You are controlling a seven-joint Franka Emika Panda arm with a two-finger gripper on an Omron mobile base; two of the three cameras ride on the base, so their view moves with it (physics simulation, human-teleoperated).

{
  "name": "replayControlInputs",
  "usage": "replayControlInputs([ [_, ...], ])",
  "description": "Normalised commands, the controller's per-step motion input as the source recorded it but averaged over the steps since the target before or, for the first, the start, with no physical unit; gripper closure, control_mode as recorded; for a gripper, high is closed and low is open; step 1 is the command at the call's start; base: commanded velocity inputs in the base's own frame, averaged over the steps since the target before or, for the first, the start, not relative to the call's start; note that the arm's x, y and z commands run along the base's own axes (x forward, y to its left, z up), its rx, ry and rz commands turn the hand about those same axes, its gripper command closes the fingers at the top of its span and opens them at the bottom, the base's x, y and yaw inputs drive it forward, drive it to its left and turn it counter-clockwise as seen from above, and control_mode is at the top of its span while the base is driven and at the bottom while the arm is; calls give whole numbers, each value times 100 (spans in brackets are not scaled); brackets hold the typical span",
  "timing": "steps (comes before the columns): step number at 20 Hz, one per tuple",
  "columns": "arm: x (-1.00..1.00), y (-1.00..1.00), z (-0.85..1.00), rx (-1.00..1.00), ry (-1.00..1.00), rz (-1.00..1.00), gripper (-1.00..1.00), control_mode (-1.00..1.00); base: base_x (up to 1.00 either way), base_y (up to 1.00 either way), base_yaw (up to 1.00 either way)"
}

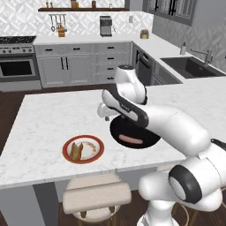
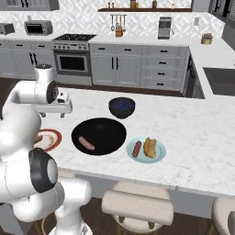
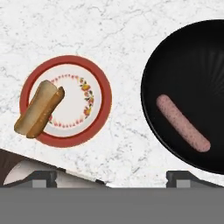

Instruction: Place one bun and one sausage from the bowl on each plate.

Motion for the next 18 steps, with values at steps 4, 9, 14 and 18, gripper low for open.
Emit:
replayControlInputs([
  [4,8,-95,-1,0,7,34,-100,-100,0,0,0],
  [9,22,-96,-36,7,13,25,-100,-100,0,0,0],
  [14,33,-52,-55,1,5,7,-100,-100,0,0,0],
  [18,51,2,-31,0,14,1,-100,-100,0,0,0],
])
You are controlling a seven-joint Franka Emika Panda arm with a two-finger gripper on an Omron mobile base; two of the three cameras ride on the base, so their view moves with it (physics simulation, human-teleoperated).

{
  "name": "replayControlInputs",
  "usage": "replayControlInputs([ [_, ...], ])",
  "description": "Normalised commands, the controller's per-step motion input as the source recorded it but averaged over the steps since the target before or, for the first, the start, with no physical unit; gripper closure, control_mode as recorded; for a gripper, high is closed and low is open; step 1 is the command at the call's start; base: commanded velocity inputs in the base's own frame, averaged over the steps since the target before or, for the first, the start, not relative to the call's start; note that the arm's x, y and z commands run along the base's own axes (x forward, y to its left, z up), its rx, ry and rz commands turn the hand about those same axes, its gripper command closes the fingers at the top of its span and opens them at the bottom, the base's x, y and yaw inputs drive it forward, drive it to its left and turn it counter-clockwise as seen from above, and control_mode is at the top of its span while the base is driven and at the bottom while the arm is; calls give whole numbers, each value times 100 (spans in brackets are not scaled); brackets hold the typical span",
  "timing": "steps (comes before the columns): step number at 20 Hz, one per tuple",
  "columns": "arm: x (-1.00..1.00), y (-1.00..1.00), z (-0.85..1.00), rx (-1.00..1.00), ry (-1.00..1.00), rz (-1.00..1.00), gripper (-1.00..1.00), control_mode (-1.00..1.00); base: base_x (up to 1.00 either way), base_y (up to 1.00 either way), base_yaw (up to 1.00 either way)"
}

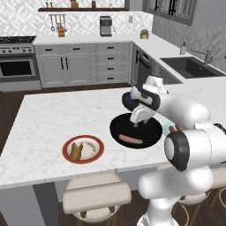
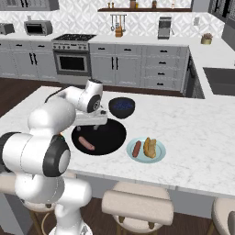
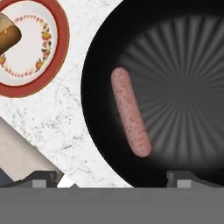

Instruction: Place one bun and one sausage from the bowl on each plate.

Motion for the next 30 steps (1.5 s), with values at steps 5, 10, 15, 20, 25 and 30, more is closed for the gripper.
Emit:
replayControlInputs([
  [5,38,0,-32,5,8,12,-100,-100,0,0,0],
  [10,0,22,-26,0,0,17,-100,-100,0,0,0],
  [15,8,5,-34,2,0,0,-100,-100,0,0,0],
  [20,5,1,-47,0,-3,0,-100,-100,0,0,0],
  [25,11,0,-48,0,-2,0,-100,-100,0,0,0],
  [30,0,1,-26,0,0,0,-100,-100,0,0,0],
])
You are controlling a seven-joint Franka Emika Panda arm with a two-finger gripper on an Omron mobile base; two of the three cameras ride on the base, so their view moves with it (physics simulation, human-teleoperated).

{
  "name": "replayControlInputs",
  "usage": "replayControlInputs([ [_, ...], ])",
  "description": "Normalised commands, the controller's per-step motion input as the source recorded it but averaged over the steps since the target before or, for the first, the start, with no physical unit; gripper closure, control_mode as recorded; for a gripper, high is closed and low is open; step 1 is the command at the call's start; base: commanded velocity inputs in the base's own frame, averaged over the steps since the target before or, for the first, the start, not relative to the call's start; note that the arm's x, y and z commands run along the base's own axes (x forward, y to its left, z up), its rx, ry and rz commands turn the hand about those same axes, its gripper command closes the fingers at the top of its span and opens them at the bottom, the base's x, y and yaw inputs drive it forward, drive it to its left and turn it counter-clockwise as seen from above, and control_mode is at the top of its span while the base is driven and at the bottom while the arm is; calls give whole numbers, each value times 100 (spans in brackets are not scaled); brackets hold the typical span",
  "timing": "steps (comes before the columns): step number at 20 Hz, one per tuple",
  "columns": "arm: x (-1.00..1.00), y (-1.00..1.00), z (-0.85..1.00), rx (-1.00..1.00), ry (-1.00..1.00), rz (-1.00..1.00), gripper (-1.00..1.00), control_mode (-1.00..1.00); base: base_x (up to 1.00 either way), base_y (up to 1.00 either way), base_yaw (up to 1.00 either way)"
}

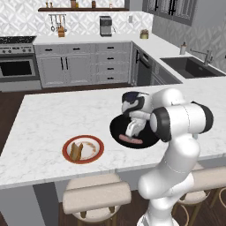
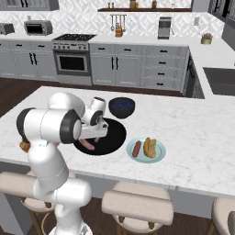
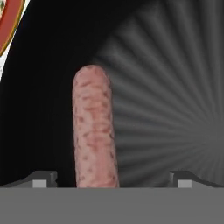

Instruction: Place one bun and one sausage from the bowl on each plate.

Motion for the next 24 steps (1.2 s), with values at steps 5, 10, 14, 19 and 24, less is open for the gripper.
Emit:
replayControlInputs([
  [5,0,0,-25,0,0,0,-100,-100,0,0,0],
  [10,0,10,-28,0,0,0,-100,-100,0,0,0],
  [14,0,6,-20,0,0,0,-100,-100,0,0,0],
  [19,0,11,-23,0,0,0,100,-100,0,0,0],
  [24,0,7,-16,1,0,0,100,-100,0,0,0],
])
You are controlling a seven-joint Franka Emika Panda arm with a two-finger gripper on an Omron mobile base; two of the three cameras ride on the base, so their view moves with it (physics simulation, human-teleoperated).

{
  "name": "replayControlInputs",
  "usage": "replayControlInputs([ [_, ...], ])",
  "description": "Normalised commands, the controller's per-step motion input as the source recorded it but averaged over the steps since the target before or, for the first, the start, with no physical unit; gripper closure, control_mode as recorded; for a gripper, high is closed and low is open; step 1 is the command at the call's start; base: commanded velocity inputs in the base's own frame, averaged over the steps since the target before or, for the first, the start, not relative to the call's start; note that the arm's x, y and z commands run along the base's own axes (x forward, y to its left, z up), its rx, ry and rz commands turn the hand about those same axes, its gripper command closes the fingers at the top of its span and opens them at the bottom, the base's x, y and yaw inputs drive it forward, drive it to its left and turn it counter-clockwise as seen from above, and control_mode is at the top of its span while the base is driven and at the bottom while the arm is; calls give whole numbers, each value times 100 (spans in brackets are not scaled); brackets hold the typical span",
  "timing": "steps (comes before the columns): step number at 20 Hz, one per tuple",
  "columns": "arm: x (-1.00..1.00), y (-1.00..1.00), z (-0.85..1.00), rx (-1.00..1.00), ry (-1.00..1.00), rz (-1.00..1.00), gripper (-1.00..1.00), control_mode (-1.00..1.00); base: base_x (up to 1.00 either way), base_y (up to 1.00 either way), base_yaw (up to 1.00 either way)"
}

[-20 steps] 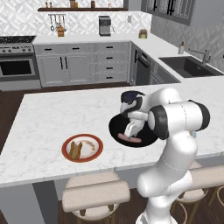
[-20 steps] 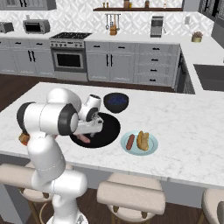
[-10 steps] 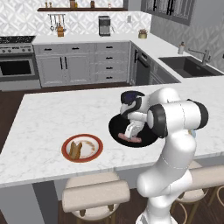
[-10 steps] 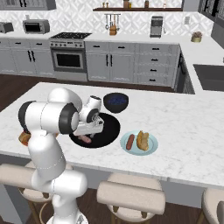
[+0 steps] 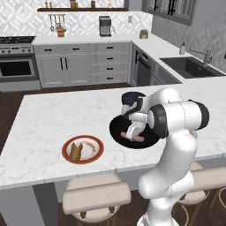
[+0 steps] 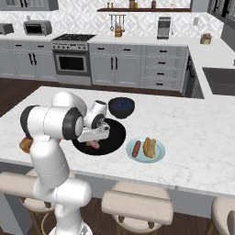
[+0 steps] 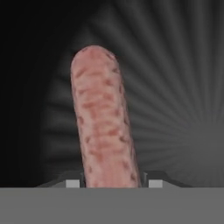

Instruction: Place one bun and one sausage from the bowl on each plate.

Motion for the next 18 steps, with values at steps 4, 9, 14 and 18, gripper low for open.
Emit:
replayControlInputs([
  [4,0,7,0,0,0,0,100,-100,0,0,0],
  [9,0,2,41,0,0,0,100,-100,0,0,0],
  [14,-5,22,100,-6,0,-12,100,-100,0,0,0],
  [18,-62,36,82,-2,-18,-48,100,-100,0,0,0],
])
